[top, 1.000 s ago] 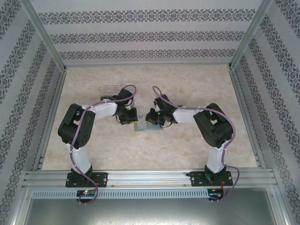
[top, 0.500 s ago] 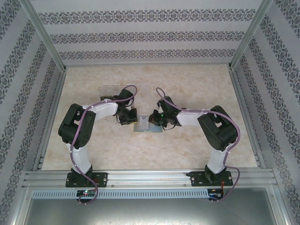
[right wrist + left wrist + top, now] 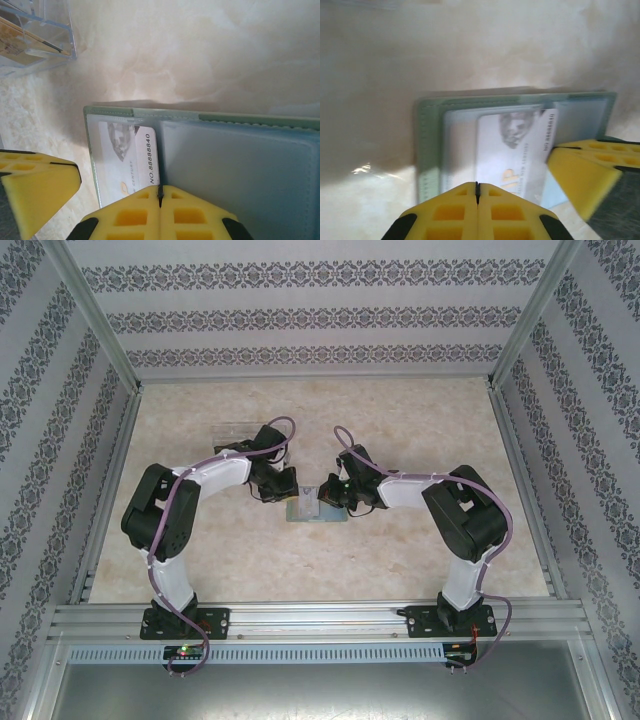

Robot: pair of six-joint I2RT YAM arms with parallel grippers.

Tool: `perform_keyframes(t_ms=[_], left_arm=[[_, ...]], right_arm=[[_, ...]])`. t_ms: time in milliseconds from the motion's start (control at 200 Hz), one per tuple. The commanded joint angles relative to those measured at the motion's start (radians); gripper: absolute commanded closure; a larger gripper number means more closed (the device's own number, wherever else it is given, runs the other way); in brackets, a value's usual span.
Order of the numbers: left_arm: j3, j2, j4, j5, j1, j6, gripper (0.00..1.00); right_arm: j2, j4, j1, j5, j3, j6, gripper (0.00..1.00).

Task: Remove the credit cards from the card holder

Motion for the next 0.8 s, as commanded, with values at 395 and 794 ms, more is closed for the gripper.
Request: perform_keyframes(t_ms=[395,794], left_arm=[[-0.011,0.068,-0.054,-0.115,-0.029,0.032,1.00],[-0.023,0.093,-0.066,-0.134,-0.037,0.032,1.00]], right_arm=[[-0.015,0.038,0.004,-0.010,-0.030,-0.025,0.79],[0.035,0.034,0.020,-0.059,0.003,-0.019,0.75]])
